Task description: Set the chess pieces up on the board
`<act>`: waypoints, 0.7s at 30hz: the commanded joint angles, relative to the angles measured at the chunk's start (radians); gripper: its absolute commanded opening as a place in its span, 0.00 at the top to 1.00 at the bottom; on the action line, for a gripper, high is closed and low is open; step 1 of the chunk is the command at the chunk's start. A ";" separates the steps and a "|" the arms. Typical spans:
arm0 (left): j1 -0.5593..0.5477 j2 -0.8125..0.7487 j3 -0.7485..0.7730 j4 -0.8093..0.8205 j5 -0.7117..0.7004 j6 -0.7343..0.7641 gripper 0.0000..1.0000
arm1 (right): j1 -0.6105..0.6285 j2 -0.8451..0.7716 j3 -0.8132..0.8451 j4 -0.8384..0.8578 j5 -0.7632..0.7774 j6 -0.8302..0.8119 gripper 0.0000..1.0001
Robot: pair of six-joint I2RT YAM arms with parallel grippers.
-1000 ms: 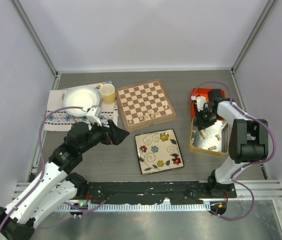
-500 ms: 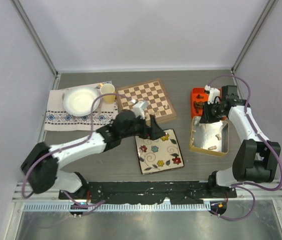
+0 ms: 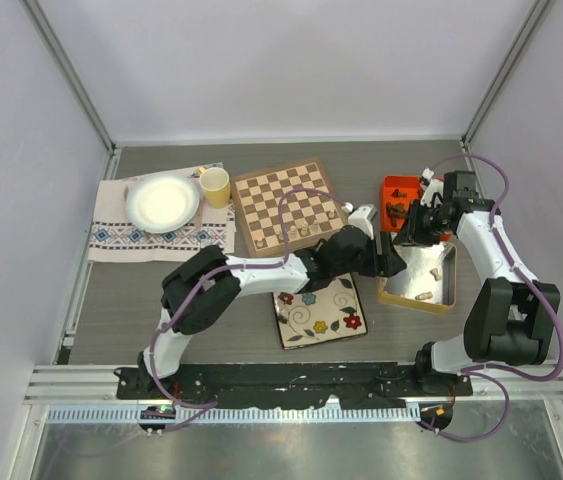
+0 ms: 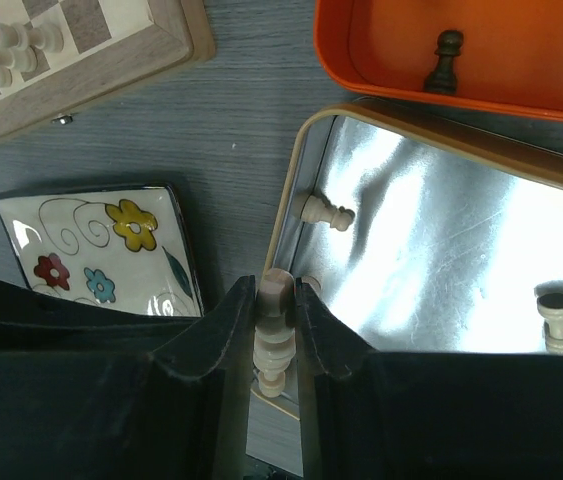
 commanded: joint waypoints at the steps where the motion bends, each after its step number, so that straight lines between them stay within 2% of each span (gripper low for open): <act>1: -0.013 0.051 0.103 0.015 -0.067 -0.019 0.32 | -0.010 -0.045 0.027 0.009 0.004 0.062 0.99; 10: -0.014 0.149 0.246 -0.080 -0.063 -0.021 0.53 | -0.020 -0.046 0.032 -0.014 -0.019 0.056 0.99; 12: -0.014 0.159 0.258 -0.100 -0.068 -0.016 0.63 | -0.023 -0.048 0.032 -0.014 -0.019 0.054 0.99; 13: -0.014 0.165 0.269 -0.106 -0.070 -0.013 0.72 | -0.024 -0.048 0.032 -0.015 -0.019 0.053 0.99; 17: -0.014 0.176 0.278 -0.123 -0.042 -0.002 0.86 | -0.027 -0.062 0.041 -0.005 0.057 0.035 0.99; 21: -0.019 0.189 0.269 -0.124 0.062 -0.005 0.87 | -0.038 -0.080 0.056 0.061 0.125 0.010 0.99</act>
